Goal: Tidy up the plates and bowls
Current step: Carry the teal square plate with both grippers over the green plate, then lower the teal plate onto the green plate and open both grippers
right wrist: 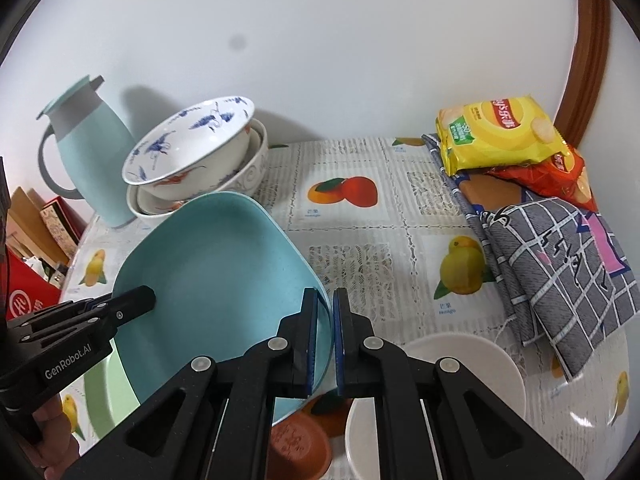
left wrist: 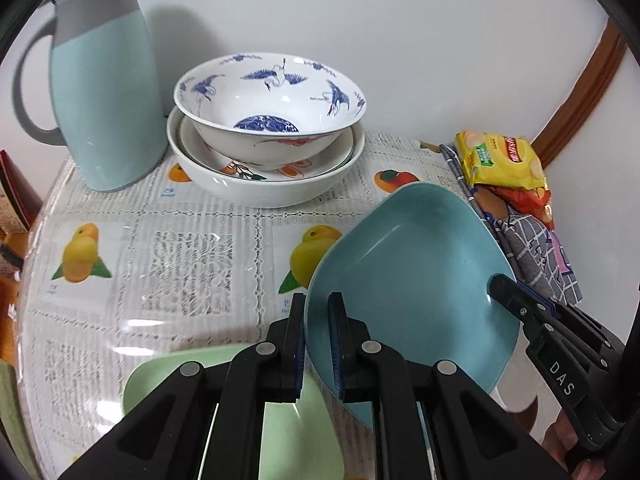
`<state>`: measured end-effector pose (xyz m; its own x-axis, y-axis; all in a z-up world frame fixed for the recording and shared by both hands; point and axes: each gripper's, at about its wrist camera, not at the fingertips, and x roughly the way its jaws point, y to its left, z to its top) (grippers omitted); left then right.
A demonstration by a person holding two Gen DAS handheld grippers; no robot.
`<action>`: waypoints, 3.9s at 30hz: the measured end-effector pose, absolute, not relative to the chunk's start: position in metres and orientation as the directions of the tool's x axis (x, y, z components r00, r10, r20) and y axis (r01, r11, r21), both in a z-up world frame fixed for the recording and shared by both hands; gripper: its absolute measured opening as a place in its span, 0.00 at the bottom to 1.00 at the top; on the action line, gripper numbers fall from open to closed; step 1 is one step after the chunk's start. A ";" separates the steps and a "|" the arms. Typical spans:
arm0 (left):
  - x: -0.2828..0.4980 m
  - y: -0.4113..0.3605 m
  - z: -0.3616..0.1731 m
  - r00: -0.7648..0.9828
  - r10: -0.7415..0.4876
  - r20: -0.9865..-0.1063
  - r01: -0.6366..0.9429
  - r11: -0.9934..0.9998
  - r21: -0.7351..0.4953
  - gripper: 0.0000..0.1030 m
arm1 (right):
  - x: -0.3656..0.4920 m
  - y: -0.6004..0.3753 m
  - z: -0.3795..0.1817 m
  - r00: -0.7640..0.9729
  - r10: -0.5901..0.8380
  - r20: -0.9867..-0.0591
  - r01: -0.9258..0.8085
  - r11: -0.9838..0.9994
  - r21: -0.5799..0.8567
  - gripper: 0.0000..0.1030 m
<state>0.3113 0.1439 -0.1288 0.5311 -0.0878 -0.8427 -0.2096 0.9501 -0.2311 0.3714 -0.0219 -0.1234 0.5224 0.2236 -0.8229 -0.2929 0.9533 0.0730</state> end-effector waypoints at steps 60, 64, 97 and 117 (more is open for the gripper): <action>0.163 0.162 -0.058 0.613 0.033 -0.789 -0.335 0.916 -0.222 0.11 | 0.242 -0.002 -0.052 0.560 0.370 -0.741 -0.412 0.901 0.138 0.08; 0.161 0.171 -0.064 0.607 0.038 -0.794 -0.350 0.910 -0.224 0.11 | 0.243 0.008 -0.056 0.549 0.375 -0.747 -0.421 0.896 0.140 0.08; 0.191 0.217 -0.167 0.450 0.016 -0.893 -0.449 0.869 -0.210 0.10 | 0.292 0.074 -0.149 0.404 0.338 -0.850 -0.517 0.851 0.092 0.09; 0.193 0.207 -0.162 0.430 -0.028 -0.902 -0.342 0.920 -0.191 0.21 | 0.320 0.097 -0.163 0.399 0.341 -0.851 -0.580 0.813 0.054 0.16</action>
<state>0.1934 0.2071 -0.1615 0.4302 -0.0279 -0.9023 -0.3419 0.9200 -0.1915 0.3203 0.0972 -0.1625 0.3986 0.3413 -0.8513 -0.5801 0.8127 0.0542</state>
